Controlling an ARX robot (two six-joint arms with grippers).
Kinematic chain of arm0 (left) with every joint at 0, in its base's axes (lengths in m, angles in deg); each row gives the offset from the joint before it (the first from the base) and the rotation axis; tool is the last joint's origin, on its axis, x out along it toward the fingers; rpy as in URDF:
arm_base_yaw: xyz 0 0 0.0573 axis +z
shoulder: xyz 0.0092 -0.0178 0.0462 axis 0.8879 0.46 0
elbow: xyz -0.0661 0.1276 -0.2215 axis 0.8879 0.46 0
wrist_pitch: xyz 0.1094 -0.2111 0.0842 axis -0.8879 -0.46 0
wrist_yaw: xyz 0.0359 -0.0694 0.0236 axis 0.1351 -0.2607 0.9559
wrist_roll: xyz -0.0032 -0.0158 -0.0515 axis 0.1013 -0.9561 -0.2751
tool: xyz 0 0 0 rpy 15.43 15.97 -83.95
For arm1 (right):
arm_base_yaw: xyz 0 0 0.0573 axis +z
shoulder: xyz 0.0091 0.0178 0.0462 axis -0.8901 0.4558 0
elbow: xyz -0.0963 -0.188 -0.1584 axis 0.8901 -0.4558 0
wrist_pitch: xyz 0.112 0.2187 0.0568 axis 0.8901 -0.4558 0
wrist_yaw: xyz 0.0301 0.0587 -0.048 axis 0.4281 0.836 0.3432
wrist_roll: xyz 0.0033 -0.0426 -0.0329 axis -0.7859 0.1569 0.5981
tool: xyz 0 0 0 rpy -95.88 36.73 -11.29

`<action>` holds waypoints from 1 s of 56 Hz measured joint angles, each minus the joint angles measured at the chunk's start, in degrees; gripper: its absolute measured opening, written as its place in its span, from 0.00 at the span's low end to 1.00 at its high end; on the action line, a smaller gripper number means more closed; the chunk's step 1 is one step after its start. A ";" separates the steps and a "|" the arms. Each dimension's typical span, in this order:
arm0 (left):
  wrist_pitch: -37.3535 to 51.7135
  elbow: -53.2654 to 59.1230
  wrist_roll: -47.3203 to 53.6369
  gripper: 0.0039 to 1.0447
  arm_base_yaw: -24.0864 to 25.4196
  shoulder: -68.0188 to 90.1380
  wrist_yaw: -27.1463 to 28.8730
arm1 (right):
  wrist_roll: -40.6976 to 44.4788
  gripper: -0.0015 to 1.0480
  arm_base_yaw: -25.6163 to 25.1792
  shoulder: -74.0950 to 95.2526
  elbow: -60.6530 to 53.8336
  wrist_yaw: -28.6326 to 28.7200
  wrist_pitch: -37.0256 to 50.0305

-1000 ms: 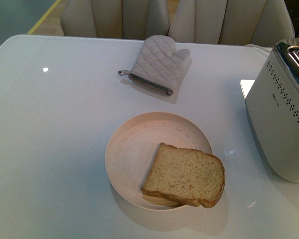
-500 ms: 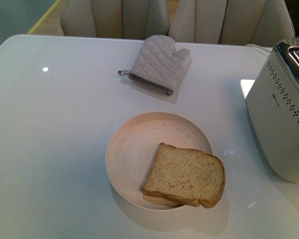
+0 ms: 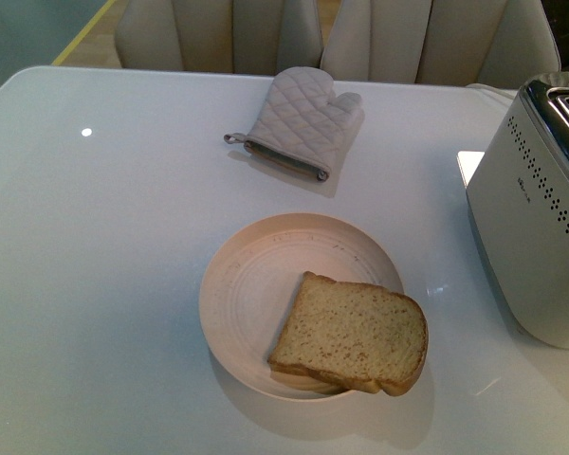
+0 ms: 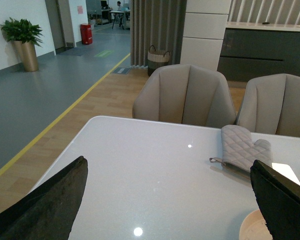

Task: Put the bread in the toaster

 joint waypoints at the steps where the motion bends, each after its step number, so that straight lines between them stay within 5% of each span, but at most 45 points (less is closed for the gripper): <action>1: 0.00 0.00 0.00 0.93 0.00 0.00 0.00 | -0.57 0.91 0.28 1.07 0.39 0.31 0.33; 26: -0.02 0.00 0.00 0.93 0.00 0.00 0.00 | -23.82 0.91 2.54 44.09 9.99 14.82 16.00; 38: 0.00 0.00 0.00 0.93 0.00 0.00 0.00 | -25.81 0.91 2.25 58.12 11.15 18.14 24.74; 56: 0.00 0.00 0.00 0.93 0.00 0.00 0.00 | -26.91 0.91 -0.02 70.97 14.62 21.84 26.47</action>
